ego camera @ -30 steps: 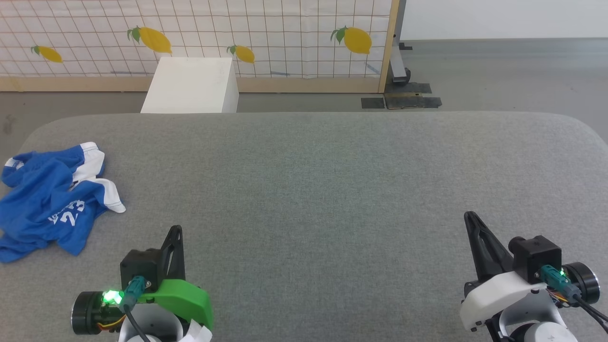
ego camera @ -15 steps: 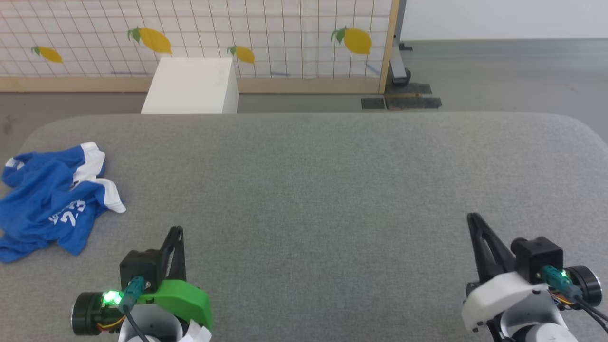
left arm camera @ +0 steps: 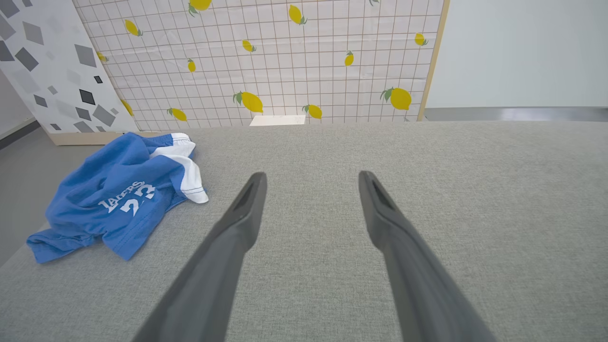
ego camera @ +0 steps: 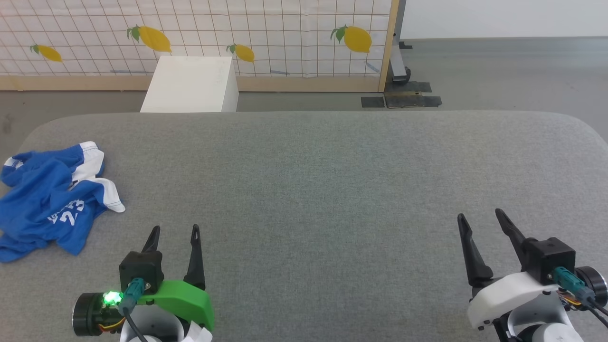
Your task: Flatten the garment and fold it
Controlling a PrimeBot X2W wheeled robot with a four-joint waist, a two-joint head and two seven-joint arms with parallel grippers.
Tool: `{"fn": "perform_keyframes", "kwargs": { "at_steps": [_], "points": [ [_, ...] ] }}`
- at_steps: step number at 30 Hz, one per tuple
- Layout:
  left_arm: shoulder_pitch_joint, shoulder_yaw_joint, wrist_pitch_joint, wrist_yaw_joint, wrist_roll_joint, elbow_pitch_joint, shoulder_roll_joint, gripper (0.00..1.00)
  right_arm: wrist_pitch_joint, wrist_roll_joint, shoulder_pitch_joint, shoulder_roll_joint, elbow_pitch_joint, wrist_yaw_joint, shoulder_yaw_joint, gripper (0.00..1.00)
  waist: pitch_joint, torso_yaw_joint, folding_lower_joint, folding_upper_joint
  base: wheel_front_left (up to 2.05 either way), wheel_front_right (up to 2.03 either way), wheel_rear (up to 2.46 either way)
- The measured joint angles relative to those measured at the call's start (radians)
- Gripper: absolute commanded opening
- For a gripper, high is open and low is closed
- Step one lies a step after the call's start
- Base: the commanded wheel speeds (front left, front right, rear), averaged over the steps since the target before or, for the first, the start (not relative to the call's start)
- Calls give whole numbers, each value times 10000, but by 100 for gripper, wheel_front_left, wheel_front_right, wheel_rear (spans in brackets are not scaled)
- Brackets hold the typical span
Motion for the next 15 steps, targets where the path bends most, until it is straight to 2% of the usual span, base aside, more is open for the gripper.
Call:
{"fn": "perform_keyframes", "kwargs": {
  "at_steps": [15],
  "points": [
    [-5,-36,-270,92,-182,-25,0,100,-291,646,0,0,-240,0,-136,100,7,-3,0,0,0,0,0]
  ]
}}
